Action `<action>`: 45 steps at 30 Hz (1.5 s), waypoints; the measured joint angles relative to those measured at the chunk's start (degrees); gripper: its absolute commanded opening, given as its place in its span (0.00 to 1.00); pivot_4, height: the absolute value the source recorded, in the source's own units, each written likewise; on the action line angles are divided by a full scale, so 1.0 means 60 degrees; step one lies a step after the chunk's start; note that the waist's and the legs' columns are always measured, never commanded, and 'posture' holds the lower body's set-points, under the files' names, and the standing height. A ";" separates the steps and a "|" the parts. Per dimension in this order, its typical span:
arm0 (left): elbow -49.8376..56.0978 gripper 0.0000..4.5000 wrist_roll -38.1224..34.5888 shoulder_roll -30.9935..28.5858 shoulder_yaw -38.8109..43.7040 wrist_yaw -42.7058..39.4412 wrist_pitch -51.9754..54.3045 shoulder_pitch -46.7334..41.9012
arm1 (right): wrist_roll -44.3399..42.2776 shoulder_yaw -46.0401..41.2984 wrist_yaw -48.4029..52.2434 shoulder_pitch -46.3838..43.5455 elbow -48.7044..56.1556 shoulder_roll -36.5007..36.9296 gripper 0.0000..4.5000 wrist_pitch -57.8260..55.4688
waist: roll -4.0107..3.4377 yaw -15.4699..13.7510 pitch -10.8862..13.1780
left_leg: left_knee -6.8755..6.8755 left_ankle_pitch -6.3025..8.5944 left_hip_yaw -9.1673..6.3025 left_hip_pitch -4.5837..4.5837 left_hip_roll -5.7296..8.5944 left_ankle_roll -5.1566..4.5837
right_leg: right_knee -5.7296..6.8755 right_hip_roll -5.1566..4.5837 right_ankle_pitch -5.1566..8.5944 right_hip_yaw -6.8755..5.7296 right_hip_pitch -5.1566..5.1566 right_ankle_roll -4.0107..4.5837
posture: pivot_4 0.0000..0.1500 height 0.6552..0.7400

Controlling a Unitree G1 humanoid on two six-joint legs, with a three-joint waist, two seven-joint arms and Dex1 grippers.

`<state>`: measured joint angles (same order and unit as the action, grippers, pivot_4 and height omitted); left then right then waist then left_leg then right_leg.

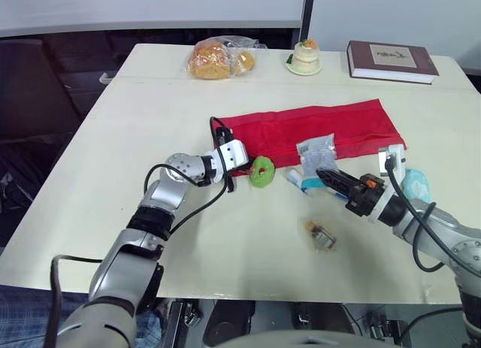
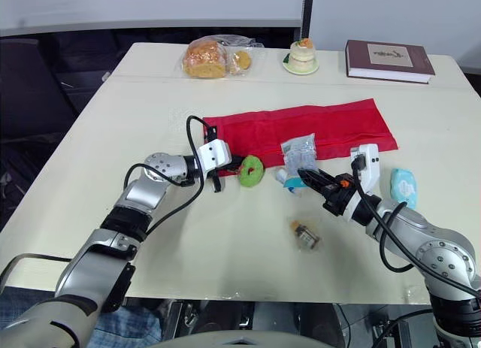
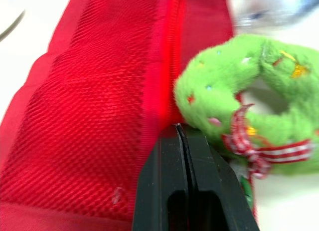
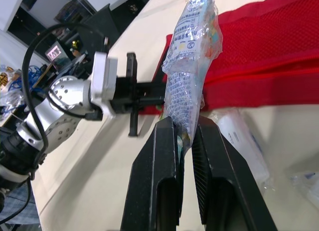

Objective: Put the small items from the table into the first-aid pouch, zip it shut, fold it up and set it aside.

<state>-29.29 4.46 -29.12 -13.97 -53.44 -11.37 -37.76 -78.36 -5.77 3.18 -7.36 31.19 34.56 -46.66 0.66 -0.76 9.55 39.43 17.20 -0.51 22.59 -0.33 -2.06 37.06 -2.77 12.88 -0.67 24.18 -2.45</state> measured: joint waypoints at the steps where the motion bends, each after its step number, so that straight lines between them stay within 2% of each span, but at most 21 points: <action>1: 0.0064 0.01 0.0011 -0.0015 0.0000 0.0018 -0.0030 0.0050 | 0.0022 0.0000 0.0021 0.0000 0.0000 -0.0010 0.00 0.0000 | 0.0000 0.0000 0.0000 | 0.0000 0.0000 0.0000 -0.0001 0.0000 0.0000 | 0.0002 0.0000 0.0000 -0.0001 0.0000 0.0000 | 1.00 1.00; 6: 0.0390 0.01 0.0449 -0.0022 0.0014 0.0910 -0.0411 0.0402 | 0.0198 0.0000 0.0033 0.0003 0.0000 -0.0132 0.00 0.0002 | 0.0000 0.0005 0.0000 | 0.0001 0.0000 -0.0003 -0.0003 -0.0001 0.0000 | 0.0008 0.0000 0.0000 0.0000 0.0001 0.0000 | 1.00 1.00; 7: 0.0490 0.12 0.0541 0.0013 0.0031 0.1161 -0.0460 0.0473 | 0.0228 0.0000 0.0033 0.0005 0.0000 -0.0141 0.00 0.0002 | 0.0000 0.0004 0.0000 | 0.0001 0.0000 -0.0002 -0.0003 -0.0001 0.0001 | 0.0009 -0.0001 -0.0001 0.0000 0.0001 -0.0001 | 1.00 1.00; 9: 0.0682 0.26 0.0673 0.0161 0.0075 0.1675 -0.0483 0.0611 | 0.0247 0.0000 0.0033 0.0005 0.0001 -0.0193 0.00 0.0002 | 0.0000 -0.0008 0.0000 | 0.0005 0.0000 -0.0003 -0.0003 -0.0001 0.0001 | 0.0013 -0.0002 -0.0001 0.0000 0.0000 -0.0002 | 1.00 1.00; 13: 0.0897 0.62 0.1080 0.0378 0.0090 0.2639 -0.0342 0.0729 | 0.0272 0.0000 0.0031 0.0013 0.0005 -0.0208 0.00 0.0002 | 0.0001 -0.0002 0.0000 | 0.0011 0.0000 -0.0002 -0.0004 0.0000 0.0000 | 0.0023 -0.0002 -0.0003 0.0002 0.0000 -0.0004 | 1.00 1.00; 14: 0.0924 0.77 0.1222 0.0381 0.0090 0.2876 -0.0307 0.0692 | 0.0274 0.0000 0.0030 0.0013 0.0006 -0.0210 0.00 0.0002 | 0.0001 0.0001 0.0000 | 0.0011 0.0000 0.0002 -0.0011 0.0000 0.0000 | 0.0035 -0.0001 -0.0003 0.0005 0.0000 -0.0004 | 1.00 1.00; 15: 0.0927 0.83 0.1277 0.0379 0.0095 0.2959 -0.0295 0.0667 | 0.0274 0.0000 0.0030 0.0013 0.0006 -0.0210 0.00 0.0002 | 0.0001 0.0001 0.0000 | 0.0011 -0.0001 0.0005 -0.0016 0.0001 0.0000 | 0.0041 -0.0001 -0.0003 0.0007 0.0000 -0.0004 | 1.00 1.00; 25: 0.0608 0.83 0.1507 0.0493 0.0084 0.3425 0.0136 0.0343 | 0.0477 0.0000 0.0116 0.0013 0.0005 -0.0210 0.00 0.0002 | 0.0001 0.0010 0.0000 | 0.0051 -0.0001 0.0010 -0.0033 0.0002 0.0002 | 0.0114 0.0000 -0.0002 0.0015 0.0000 -0.0003 | 1.00 1.00; 26: 0.0577 0.71 0.1507 0.0494 0.0081 0.3428 0.0137 0.0330 | 0.0527 0.0000 0.0121 0.0013 0.0005 -0.0236 0.00 0.0002 | 0.0001 0.0016 0.0000 | 0.0058 -0.0001 0.0010 -0.0033 0.0002 0.0002 | 0.0119 0.0001 -0.0002 0.0016 0.0000 -0.0003 | 1.00 1.00; 27: 0.0560 0.65 0.1507 0.0493 0.0080 0.3428 0.0138 0.0329 | 0.0540 0.0000 0.0123 0.0014 0.0005 -0.0257 0.00 0.0002 | 0.0001 0.0017 0.0000 | 0.0060 -0.0001 0.0010 -0.0033 0.0002 0.0002 | 0.0121 0.0001 -0.0002 0.0016 0.0000 -0.0003 | 1.00 1.00; 29: 0.0444 0.46 0.1507 0.0497 0.0073 0.3421 0.0137 0.0321 | 0.0614 0.0000 0.0135 0.0032 0.0006 -0.0314 0.00 0.0005 | 0.0001 0.0015 0.0000 | 0.0068 -0.0001 0.0010 -0.0031 0.0002 0.0002 | 0.0126 0.0000 -0.0002 0.0016 0.0000 -0.0003 | 1.00 1.00; 33: 0.0210 0.03 0.1505 0.0497 0.0038 0.3301 0.0084 0.0267 | 0.0648 0.0000 0.0166 0.0100 0.0011 -0.0327 0.00 0.0020 | 0.0001 0.0014 0.0000 | 0.0080 -0.0001 0.0010 -0.0026 0.0002 0.0001 | 0.0129 0.0000 -0.0002 0.0015 0.0000 -0.0003 | 1.00 1.00; 39: -0.0104 0.01 0.1525 0.0489 0.0001 0.3216 -0.0195 -0.0072 | 0.0649 0.0000 0.0215 0.0135 0.0025 -0.0335 0.00 0.0030 | 0.0001 0.0011 0.0000 | 0.0101 0.0000 0.0007 -0.0020 0.0003 0.0001 | 0.0135 0.0000 -0.0002 0.0013 0.0000 -0.0004 | 1.00 1.00; 45: -0.0344 0.01 0.1421 0.0588 -0.0012 0.2862 -0.1395 -0.0413 | 0.0247 0.0001 0.0108 0.0000 -0.0006 -0.0348 0.00 -0.0134 | 0.0002 -0.0003 0.0001 | 0.0110 0.0000 0.0004 -0.0010 0.0003 0.0000 | 0.0134 -0.0002 -0.0003 0.0011 0.0000 -0.0004 | 1.00 1.00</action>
<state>-31.35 12.98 -25.59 -14.04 -36.27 -19.74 -40.24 -76.88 -5.77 3.83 -7.36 31.16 32.48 -47.46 0.67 -0.77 9.56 40.09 17.20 -0.49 22.53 -0.31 -2.06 37.86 -2.78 12.86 -0.61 24.18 -2.47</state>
